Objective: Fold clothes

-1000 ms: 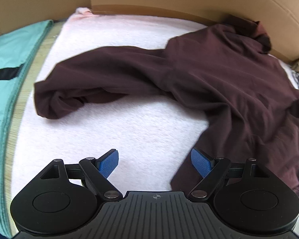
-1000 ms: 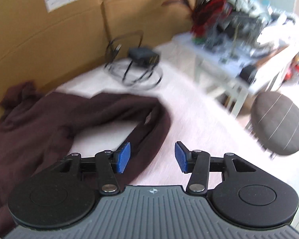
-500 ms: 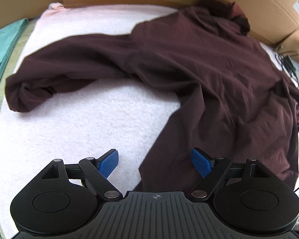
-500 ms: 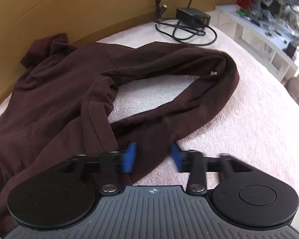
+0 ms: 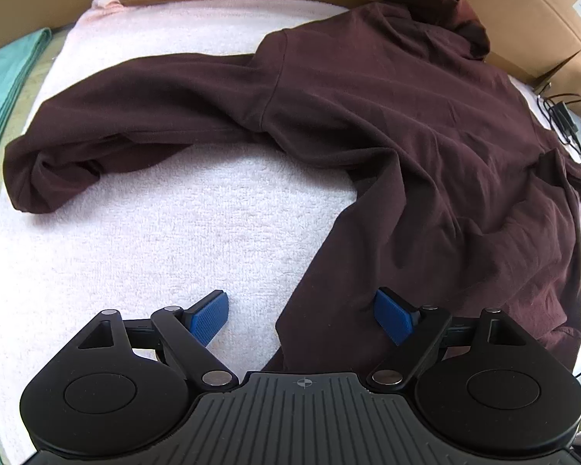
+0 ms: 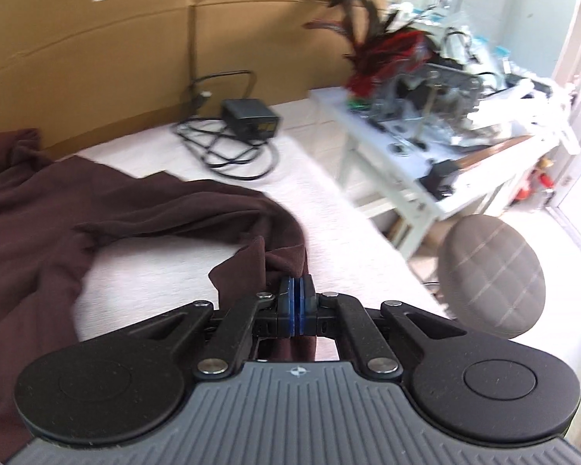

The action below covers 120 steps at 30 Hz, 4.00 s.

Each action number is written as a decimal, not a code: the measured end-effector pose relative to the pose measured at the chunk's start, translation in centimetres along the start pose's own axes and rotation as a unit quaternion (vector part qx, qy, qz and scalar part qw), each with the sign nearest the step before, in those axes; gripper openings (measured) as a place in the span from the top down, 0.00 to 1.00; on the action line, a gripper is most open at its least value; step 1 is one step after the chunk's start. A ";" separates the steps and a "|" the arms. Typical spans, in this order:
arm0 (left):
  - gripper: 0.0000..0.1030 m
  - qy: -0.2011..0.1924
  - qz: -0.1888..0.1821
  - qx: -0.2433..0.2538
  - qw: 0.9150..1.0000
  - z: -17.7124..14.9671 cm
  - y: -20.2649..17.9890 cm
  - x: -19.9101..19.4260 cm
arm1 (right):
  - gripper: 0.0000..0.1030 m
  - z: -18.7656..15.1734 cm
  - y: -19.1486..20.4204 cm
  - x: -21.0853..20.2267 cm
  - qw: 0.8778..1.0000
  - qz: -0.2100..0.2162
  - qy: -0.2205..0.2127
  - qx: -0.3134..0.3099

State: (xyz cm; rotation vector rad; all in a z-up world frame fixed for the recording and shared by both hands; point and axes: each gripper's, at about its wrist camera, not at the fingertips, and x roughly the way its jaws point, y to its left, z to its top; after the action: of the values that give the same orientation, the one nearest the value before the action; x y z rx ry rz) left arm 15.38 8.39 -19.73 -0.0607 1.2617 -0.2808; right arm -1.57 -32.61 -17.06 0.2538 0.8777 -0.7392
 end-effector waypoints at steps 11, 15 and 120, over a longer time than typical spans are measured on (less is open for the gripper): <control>0.12 0.004 -0.012 0.012 1.000 -0.3 0.2 -0.3 | 0.42 -3.3 2.7 -5.6 0.993 0.089 0.019 -0.074; 0.12 0.006 -0.023 0.027 0.999 -0.2 -0.3 0.1 | 0.36 -4.8 5.1 -6.0 0.978 0.175 0.065 -0.087; 0.38 -0.009 0.013 0.181 0.983 -9.2 -8.2 -3.6 | 0.54 -5.0 -5.2 -5.6 0.889 0.366 0.267 -0.072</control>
State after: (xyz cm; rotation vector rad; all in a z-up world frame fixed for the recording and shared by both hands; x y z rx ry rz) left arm 4.30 2.39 -17.62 0.2629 1.1758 -0.4820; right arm -10.49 -31.24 -15.38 0.6323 1.2424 0.1228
